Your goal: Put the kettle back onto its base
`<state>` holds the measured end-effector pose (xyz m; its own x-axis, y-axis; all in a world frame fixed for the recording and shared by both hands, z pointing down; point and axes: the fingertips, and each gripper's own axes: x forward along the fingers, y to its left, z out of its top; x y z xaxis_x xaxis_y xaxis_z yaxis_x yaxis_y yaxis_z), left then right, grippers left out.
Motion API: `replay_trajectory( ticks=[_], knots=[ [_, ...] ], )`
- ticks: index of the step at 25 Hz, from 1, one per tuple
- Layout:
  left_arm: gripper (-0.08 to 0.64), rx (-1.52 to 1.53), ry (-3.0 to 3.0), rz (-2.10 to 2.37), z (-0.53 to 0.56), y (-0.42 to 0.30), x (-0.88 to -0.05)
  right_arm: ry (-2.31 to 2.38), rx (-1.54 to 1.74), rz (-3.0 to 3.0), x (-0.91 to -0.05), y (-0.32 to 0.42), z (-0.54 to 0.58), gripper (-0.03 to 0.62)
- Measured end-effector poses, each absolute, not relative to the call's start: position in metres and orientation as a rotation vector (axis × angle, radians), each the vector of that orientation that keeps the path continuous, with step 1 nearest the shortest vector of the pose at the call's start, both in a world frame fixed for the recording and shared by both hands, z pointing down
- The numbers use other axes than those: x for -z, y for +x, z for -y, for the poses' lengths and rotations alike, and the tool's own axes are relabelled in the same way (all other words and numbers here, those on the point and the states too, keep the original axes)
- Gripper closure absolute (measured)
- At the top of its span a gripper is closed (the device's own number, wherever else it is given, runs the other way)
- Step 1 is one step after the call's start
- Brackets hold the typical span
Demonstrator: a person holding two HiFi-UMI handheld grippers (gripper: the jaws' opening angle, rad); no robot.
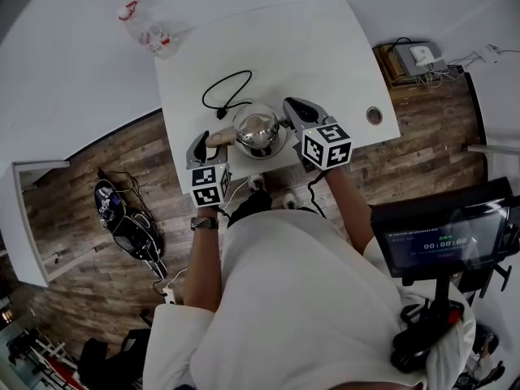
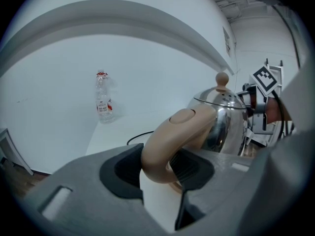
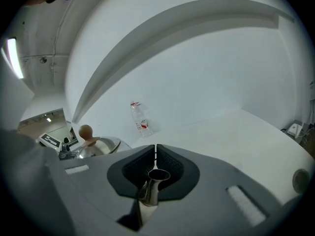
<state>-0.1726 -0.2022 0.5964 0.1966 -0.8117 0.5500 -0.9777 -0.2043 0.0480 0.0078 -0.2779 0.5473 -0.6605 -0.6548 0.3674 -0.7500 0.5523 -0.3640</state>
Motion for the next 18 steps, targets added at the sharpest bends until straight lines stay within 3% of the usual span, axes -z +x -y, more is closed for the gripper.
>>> replay_trajectory(
  ticks=[18],
  knots=[
    [0.391,-0.604,2.057,1.668,0.199,-0.176,-0.609,1.172,-0.728,2.599,-0.551,0.005,0.279,0.578]
  ],
)
